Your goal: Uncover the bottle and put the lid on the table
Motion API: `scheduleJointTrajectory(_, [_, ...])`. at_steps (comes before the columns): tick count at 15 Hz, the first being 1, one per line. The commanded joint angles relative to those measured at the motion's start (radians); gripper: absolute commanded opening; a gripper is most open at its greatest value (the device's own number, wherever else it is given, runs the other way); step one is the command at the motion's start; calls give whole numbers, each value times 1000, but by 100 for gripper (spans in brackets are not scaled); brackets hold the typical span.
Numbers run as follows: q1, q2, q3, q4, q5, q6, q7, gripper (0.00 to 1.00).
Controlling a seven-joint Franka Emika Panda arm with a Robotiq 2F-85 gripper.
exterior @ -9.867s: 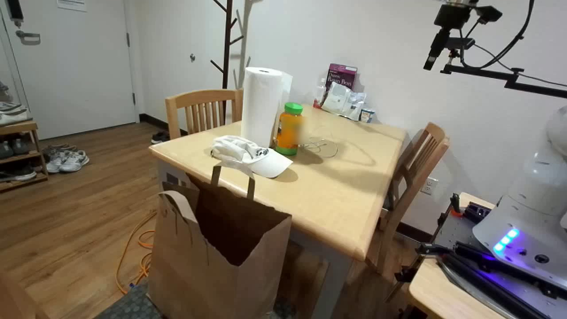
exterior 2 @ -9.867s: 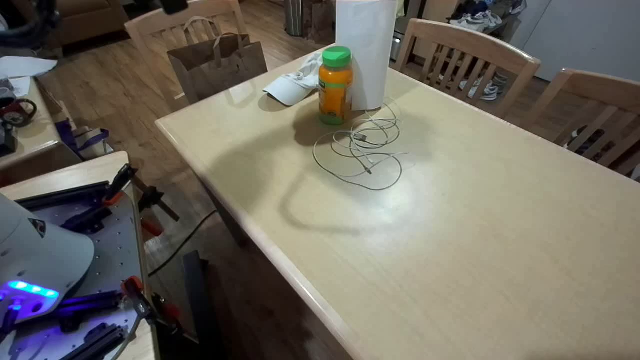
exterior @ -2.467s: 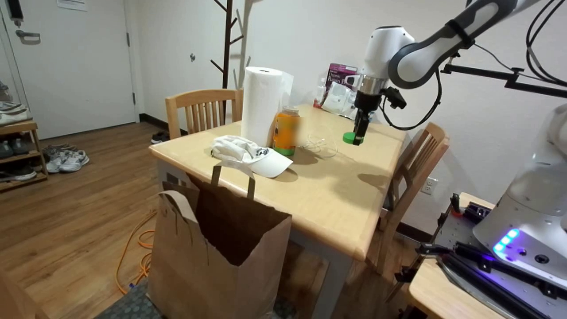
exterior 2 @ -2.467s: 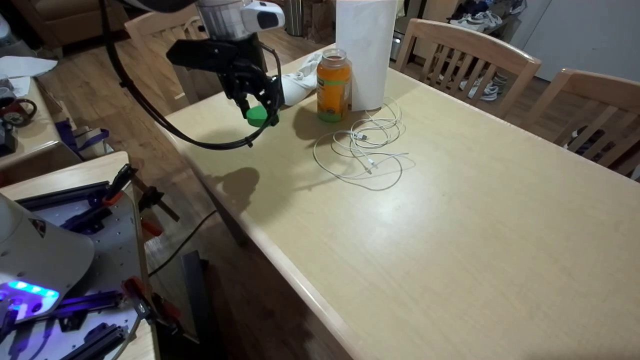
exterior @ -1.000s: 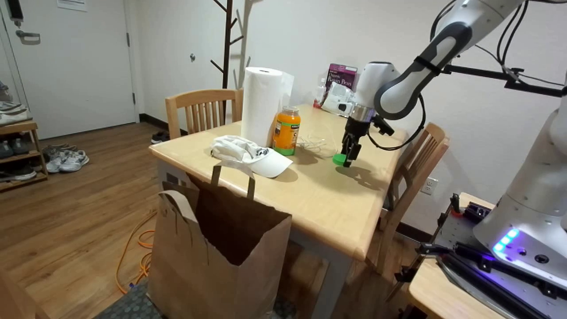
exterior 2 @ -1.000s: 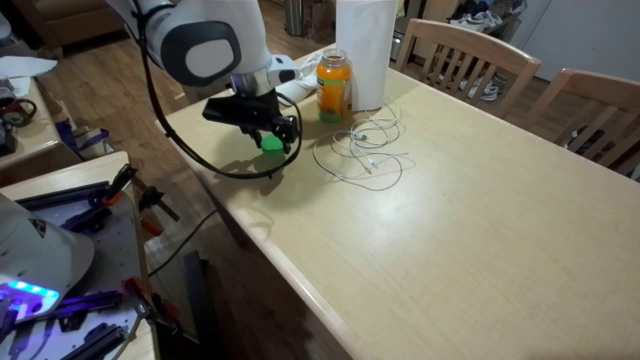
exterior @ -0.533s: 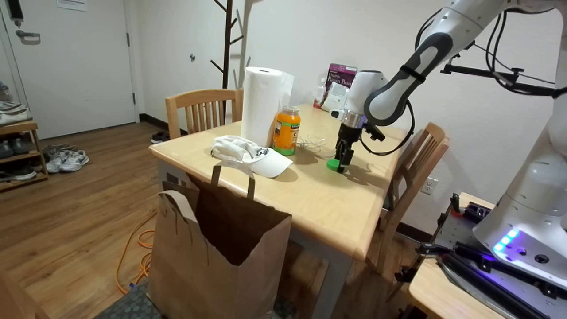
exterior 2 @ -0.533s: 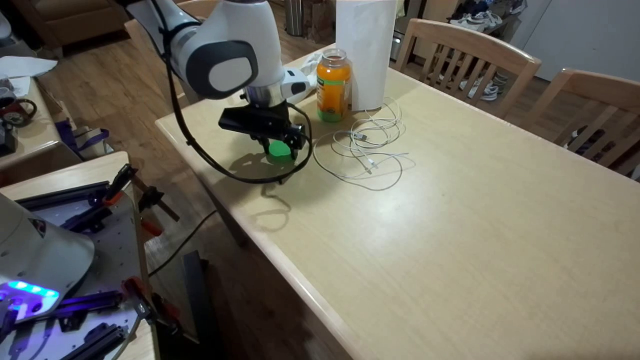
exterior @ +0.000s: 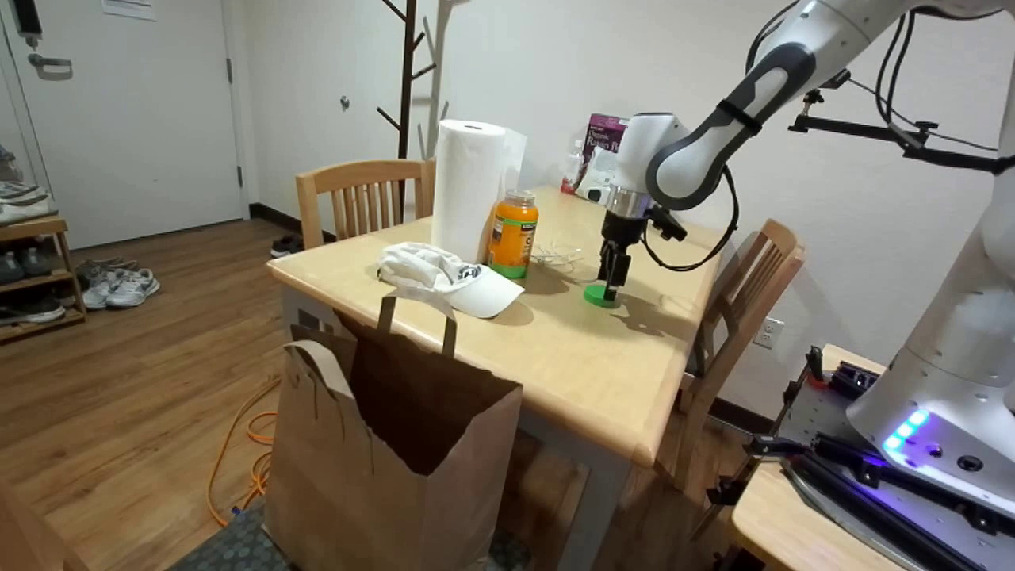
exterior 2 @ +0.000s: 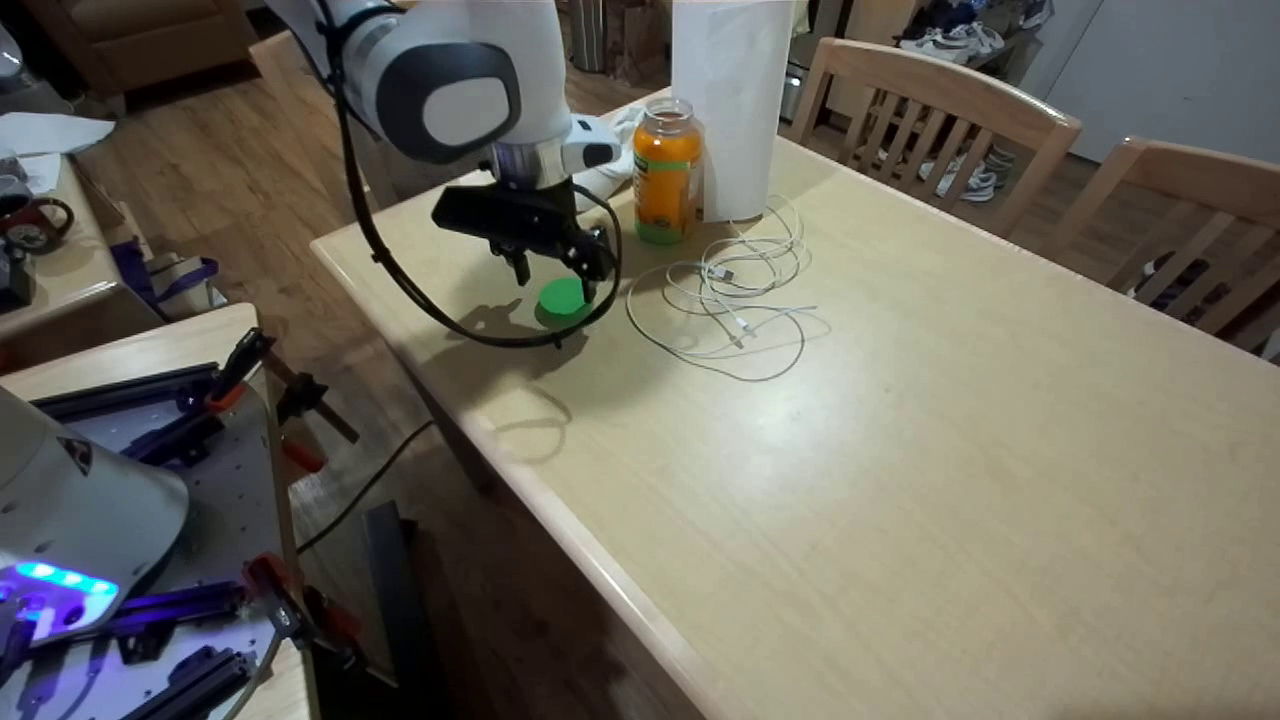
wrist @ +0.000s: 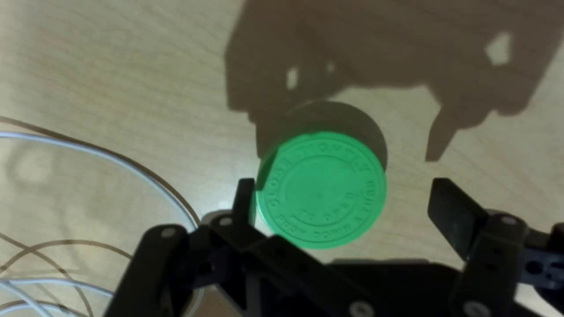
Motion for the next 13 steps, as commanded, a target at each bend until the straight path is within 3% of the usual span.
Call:
scheduleJointTrajectory(1, [33,-133,-6,6,3,-175,102,100])
scheduleJointTrajectory(5, [52,-209,-15,60,27,-353,166,100])
scheduleJointTrajectory(6, [50,-215,-10,65,70,-360,133,100])
scheduleJointTrajectory(7, [54,-196,-20,60,23,-323,141,100])
scheduleJointTrajectory(13, [56,-211,-19,64,48,-341,142,100])
